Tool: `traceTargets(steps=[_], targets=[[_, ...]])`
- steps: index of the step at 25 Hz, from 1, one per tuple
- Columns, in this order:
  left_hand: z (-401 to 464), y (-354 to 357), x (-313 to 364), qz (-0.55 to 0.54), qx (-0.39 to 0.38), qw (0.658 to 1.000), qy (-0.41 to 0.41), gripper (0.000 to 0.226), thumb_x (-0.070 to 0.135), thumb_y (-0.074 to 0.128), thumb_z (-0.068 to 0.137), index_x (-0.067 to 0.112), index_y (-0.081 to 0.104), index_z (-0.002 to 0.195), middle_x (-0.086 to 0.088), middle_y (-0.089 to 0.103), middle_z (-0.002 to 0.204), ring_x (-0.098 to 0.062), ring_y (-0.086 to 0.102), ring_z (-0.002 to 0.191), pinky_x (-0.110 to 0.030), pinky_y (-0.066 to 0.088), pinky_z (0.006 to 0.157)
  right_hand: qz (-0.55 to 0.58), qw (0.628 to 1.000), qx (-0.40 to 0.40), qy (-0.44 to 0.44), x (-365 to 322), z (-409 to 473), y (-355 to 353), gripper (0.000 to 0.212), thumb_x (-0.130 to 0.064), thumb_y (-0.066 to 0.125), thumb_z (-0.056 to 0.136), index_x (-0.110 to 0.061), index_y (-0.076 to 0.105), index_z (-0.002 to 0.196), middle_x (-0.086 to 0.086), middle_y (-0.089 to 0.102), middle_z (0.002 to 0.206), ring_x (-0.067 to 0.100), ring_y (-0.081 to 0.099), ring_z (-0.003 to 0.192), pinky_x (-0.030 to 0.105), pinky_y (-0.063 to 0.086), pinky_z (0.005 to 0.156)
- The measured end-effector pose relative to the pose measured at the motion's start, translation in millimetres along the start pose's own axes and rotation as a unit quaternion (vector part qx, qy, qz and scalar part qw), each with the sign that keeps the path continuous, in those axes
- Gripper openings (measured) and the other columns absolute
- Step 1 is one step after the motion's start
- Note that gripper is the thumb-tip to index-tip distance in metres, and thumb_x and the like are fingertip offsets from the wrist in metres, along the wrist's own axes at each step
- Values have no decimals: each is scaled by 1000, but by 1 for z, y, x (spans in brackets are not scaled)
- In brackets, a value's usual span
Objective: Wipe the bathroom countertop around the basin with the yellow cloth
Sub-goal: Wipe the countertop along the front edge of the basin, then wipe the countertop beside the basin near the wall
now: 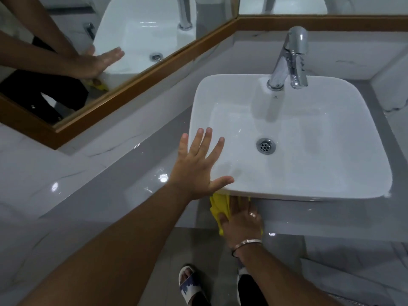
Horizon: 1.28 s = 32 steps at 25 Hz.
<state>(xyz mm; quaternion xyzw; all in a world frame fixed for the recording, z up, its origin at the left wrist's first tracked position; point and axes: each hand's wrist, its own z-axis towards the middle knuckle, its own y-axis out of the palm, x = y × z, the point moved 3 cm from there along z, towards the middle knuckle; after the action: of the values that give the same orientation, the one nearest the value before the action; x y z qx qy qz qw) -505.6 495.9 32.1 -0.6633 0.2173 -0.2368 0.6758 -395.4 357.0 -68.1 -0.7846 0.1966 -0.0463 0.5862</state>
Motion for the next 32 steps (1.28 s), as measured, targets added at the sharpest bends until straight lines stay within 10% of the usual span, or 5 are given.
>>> traceTargets(steps=[9, 22, 28, 32], targets=[[-184, 78, -198, -13, -104, 952, -286, 107, 82, 27, 80, -2, 30, 147, -29, 30, 153, -46, 29, 140, -61, 25, 112, -68, 981, 45, -175, -25, -12, 38, 72, -52, 38, 83, -8, 43, 140, 27, 37, 145, 45, 35, 130, 52, 30, 103], [-190, 130, -244, -49, -82, 973, -211, 106, 78, 37, 75, 6, 26, 152, -18, 22, 161, -35, 21, 148, -53, 17, 119, 4, 994, 89, -59, -203, 128, 38, 63, -40, 40, 93, -7, 26, 146, 27, 18, 154, 40, 16, 142, 48, 18, 115], [-195, 127, -242, -48, -80, 976, -197, 109, 80, 39, 75, 3, 26, 151, -19, 21, 160, -35, 22, 148, -50, 16, 119, -102, 925, 19, -365, -258, 111, 41, 62, -45, 32, 94, -17, 23, 148, 20, 16, 157, 37, 19, 143, 47, 19, 114], [-207, 124, -261, -44, -112, 984, -131, 117, 88, 29, 75, 0, 24, 151, -19, 19, 160, -34, 21, 148, -45, 13, 119, -90, 935, 23, -343, -183, 68, 41, 63, -47, 32, 88, -17, 35, 144, 17, 29, 153, 39, 35, 136, 52, 35, 105]])
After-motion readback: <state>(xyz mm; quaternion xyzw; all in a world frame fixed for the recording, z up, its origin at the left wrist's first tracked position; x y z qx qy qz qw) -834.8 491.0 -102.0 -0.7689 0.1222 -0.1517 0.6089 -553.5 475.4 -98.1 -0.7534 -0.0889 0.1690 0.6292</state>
